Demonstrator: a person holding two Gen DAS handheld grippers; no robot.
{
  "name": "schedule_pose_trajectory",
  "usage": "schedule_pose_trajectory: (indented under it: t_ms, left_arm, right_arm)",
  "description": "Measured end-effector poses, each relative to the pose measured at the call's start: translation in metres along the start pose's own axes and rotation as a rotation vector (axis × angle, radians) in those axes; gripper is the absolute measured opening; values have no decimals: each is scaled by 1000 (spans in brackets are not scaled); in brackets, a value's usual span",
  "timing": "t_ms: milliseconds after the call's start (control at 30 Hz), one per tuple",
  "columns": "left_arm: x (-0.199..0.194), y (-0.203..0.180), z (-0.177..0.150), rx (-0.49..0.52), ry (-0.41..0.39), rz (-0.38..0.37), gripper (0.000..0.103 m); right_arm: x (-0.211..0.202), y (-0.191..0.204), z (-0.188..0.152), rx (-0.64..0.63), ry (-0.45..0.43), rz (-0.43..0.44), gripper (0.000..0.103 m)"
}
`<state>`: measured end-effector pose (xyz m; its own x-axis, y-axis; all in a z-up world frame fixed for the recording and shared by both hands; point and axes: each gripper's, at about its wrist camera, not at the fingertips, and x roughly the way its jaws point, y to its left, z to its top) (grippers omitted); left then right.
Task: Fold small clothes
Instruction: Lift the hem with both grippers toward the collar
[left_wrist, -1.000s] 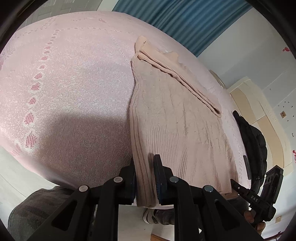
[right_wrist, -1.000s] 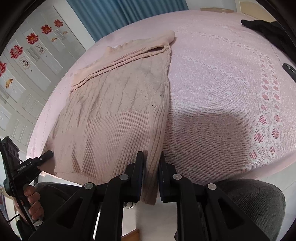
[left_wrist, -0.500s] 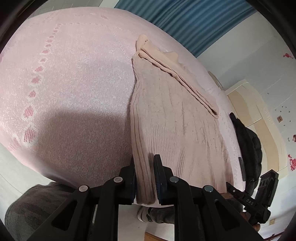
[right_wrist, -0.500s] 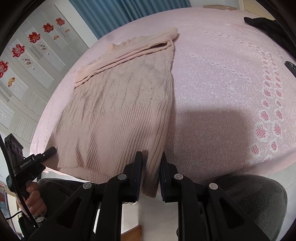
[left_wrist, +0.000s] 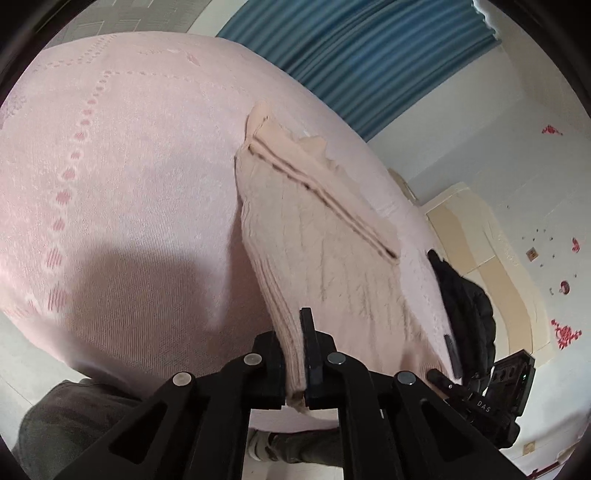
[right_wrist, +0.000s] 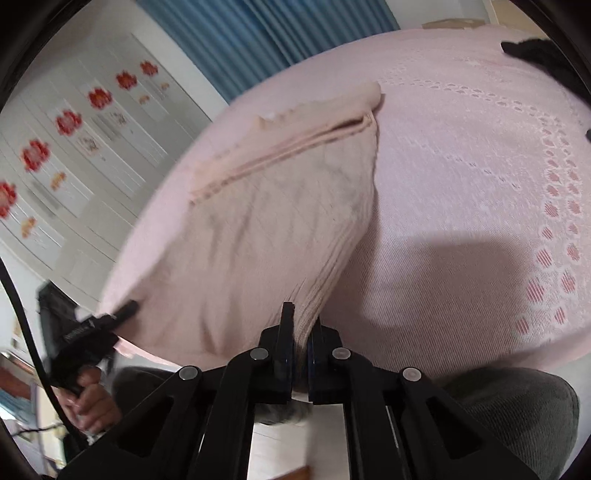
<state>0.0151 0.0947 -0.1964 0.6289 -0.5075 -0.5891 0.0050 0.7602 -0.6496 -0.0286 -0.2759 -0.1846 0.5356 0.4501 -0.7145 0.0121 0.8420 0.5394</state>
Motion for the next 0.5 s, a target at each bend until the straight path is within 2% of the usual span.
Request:
schedule_pose_trajectory:
  t_ms: [133, 267, 367, 500]
  left_arm:
    - [-9, -16, 32, -18, -67, 1, 6]
    - [-5, -36, 71, -43, -127, -1, 6]
    - [7, -49, 104, -51, -168, 26, 6]
    - [32, -55, 141, -81, -183, 46, 6]
  right_arm:
    - [-11, -4, 30, 87, -45, 51, 5]
    - [-24, 3, 70, 164, -143, 67, 5]
    - [-29, 10, 108, 196, -220, 98, 5]
    - [-17, 15, 150, 223, -260, 131, 5]
